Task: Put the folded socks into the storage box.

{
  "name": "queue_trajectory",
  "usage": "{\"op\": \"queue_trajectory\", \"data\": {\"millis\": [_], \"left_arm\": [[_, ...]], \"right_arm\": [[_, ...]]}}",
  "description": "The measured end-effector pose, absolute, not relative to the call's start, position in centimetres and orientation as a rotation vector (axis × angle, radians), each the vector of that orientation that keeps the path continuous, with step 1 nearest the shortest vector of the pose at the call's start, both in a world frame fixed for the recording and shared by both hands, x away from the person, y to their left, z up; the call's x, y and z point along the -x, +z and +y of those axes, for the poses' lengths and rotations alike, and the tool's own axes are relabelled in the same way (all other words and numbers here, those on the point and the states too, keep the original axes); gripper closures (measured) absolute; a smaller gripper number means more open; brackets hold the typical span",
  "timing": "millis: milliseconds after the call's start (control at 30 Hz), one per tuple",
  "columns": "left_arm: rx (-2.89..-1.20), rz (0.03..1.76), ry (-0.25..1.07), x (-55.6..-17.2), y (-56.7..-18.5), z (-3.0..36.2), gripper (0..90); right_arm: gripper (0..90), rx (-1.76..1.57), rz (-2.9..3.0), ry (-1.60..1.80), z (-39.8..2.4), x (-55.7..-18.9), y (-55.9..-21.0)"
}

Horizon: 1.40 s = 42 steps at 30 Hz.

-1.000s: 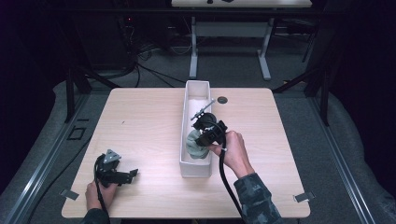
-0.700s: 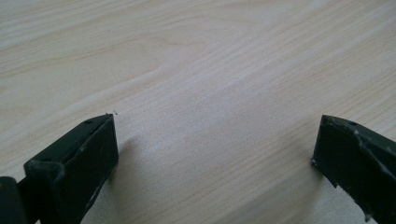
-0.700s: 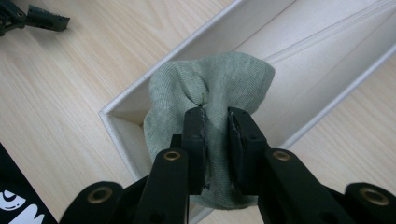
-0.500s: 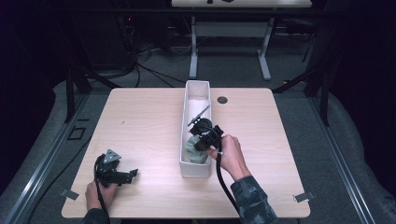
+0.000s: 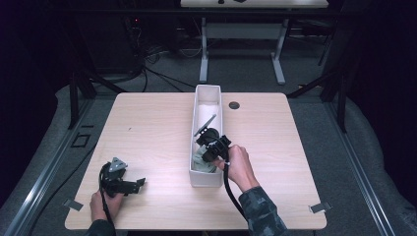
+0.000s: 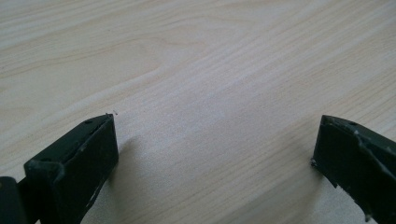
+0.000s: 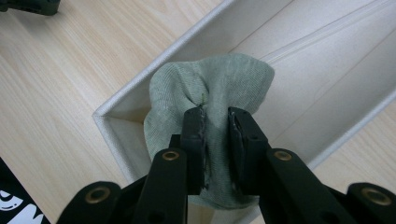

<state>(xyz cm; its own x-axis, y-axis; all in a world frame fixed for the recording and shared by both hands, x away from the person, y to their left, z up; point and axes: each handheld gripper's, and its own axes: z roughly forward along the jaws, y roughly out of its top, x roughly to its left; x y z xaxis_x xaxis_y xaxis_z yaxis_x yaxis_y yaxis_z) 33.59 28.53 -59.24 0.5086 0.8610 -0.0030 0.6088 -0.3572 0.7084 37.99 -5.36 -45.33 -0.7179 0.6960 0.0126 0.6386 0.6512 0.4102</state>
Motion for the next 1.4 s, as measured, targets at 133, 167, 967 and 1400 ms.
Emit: {"op": "queue_trajectory", "data": {"millis": [133,167,967,1400], "left_arm": [[-2.093,1.196,0.493,-33.6,-59.2,28.5,0.0],[-2.093,1.196,0.493,-33.6,-59.2,28.5,0.0],[-2.092,1.198,0.493,-33.6,-59.2,28.5,0.0],[-2.092,1.199,0.494,-33.7,-59.2,28.5,0.0]], "right_arm": [[76.0,-1.131,2.722,0.588,-5.1,-37.9,-45.6],[75.9,-1.124,2.725,0.588,-5.1,-38.0,-45.6],[63.8,-1.186,2.735,0.506,-4.4,-38.4,-47.2],[42.0,-1.241,2.68,0.59,-5.5,-38.2,-46.4]]}}
